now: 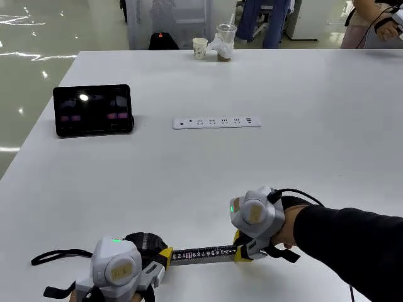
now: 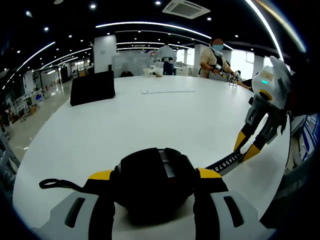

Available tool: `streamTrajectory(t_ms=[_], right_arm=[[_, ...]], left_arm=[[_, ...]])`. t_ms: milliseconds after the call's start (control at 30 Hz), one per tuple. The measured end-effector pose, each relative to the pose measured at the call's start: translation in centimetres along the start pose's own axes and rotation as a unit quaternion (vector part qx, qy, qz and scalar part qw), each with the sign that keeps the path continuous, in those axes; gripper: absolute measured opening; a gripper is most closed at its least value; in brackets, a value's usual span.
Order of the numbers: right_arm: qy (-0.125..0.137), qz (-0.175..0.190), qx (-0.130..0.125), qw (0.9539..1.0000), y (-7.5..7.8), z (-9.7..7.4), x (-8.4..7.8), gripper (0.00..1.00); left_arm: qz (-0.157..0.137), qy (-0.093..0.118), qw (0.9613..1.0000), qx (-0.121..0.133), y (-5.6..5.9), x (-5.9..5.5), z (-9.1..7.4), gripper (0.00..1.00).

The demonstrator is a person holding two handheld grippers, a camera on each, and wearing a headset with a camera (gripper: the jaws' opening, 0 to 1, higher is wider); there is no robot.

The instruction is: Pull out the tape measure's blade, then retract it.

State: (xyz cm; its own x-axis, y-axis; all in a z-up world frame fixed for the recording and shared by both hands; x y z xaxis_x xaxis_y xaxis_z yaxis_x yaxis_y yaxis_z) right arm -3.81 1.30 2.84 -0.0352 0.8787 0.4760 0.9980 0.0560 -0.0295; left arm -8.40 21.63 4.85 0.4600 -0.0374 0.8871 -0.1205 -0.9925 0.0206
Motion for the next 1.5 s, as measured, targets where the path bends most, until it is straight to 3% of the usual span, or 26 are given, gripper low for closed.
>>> streamTrajectory(t_ms=[1500], right_arm=[[0.007, 0.003, -0.001, 1.0, -0.1, 0.8, 1.4, 0.12]], left_arm=[[0.0, 0.001, 1.0, 0.0, 0.0, 0.1, 0.0, 0.58]])
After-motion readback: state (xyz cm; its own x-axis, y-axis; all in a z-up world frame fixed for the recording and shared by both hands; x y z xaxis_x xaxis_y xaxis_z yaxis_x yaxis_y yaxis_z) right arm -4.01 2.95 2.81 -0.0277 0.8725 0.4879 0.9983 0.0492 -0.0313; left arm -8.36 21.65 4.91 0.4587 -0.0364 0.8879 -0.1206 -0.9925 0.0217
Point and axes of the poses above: the centre of the closed fingertips' face, and the gripper's own axes: z roughly forward along the fingers, y roughly to its right, x roughly out of its top, the point moved 5 cm from there along -z, roughly backward along the fingers, and after that the axes turned 5 degrees about y, right-handed, at the moved point
